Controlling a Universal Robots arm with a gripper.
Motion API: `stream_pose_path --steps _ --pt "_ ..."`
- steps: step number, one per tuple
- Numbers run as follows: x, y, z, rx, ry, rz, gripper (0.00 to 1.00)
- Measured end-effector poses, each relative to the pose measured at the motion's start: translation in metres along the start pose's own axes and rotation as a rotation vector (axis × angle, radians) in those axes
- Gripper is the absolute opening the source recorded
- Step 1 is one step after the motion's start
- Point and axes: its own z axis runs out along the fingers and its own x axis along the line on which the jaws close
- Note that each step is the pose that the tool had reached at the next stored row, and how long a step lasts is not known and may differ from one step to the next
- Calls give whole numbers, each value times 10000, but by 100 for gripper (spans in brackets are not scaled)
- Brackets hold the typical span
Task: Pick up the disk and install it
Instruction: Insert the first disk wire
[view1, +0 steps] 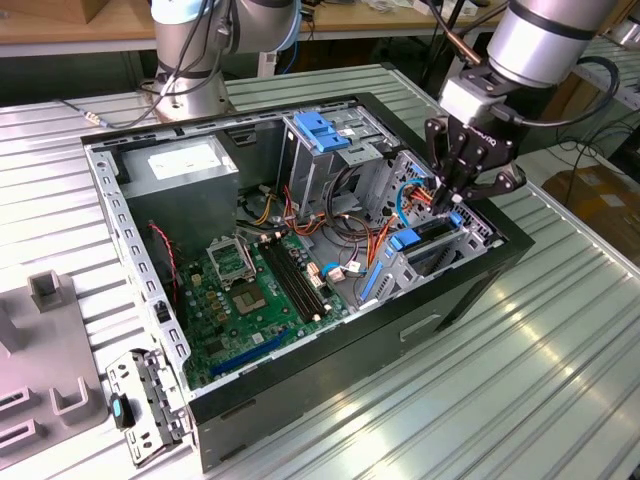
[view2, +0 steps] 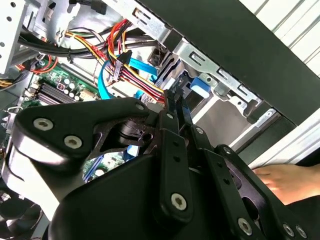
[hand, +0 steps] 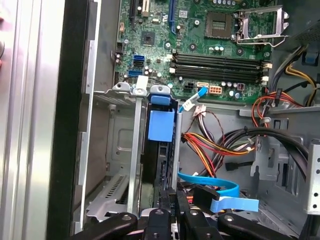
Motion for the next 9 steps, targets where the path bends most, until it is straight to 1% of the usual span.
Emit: stream_pose_path --steps 2,3,9 --pt "13 23 4 0 1 3 17" --pt "16 23 9 1 0 41 17" --pt "18 24 39 -9 3 477 17"
